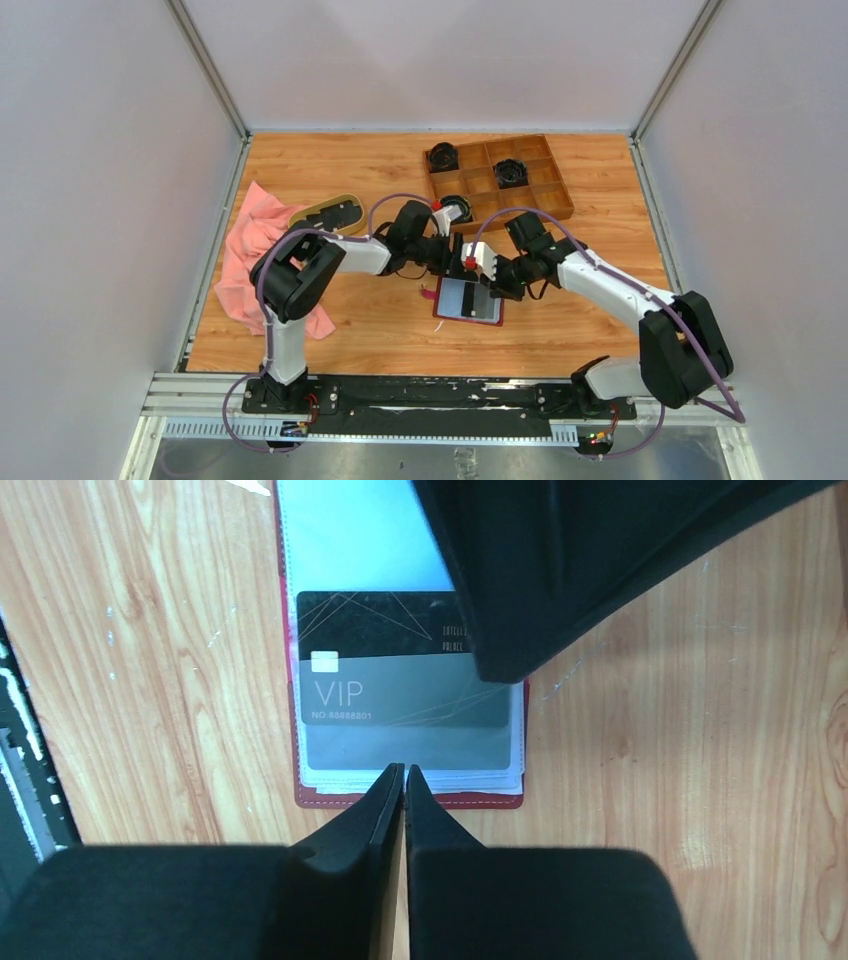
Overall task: Put the credit cards into the card holder
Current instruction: Insert the credit card into the card holder.
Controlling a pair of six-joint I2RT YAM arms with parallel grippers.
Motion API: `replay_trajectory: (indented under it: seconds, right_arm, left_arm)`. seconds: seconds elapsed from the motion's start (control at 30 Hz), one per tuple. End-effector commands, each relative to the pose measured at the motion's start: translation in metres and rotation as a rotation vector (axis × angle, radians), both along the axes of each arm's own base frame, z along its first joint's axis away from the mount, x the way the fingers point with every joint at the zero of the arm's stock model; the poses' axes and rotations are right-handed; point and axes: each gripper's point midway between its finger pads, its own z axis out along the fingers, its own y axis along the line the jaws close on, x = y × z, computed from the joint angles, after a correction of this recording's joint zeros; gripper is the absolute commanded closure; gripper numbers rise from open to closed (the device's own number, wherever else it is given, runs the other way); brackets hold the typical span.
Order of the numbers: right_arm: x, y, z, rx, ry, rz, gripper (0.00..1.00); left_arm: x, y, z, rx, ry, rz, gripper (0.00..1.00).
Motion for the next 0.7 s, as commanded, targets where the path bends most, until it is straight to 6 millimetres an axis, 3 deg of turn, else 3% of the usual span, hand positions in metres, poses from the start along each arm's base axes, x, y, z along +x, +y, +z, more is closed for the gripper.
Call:
replay_trajectory:
  seconds: [0.0,0.37,0.5,0.67]
  right_arm:
    - [-0.010,0.000,0.013,0.038,0.044,0.031,0.93]
    - [-0.005,-0.006,0.019,0.036,0.087,-0.007,0.90]
    - [-0.006,-0.007,0.019,0.035,0.102,-0.011,0.90]
    - [0.000,-0.014,0.012,0.006,0.133,-0.066,0.91]
  left_arm:
    - [0.008,0.009,0.012,0.008,-0.056,0.039,0.46]
    - [0.009,0.035,0.038,0.040,-0.226,0.116,0.46]
    - [-0.009,0.047,0.035,0.072,-0.246,0.142,0.49]
    - [-0.034,0.044,0.028,0.102,-0.251,0.143,0.48]
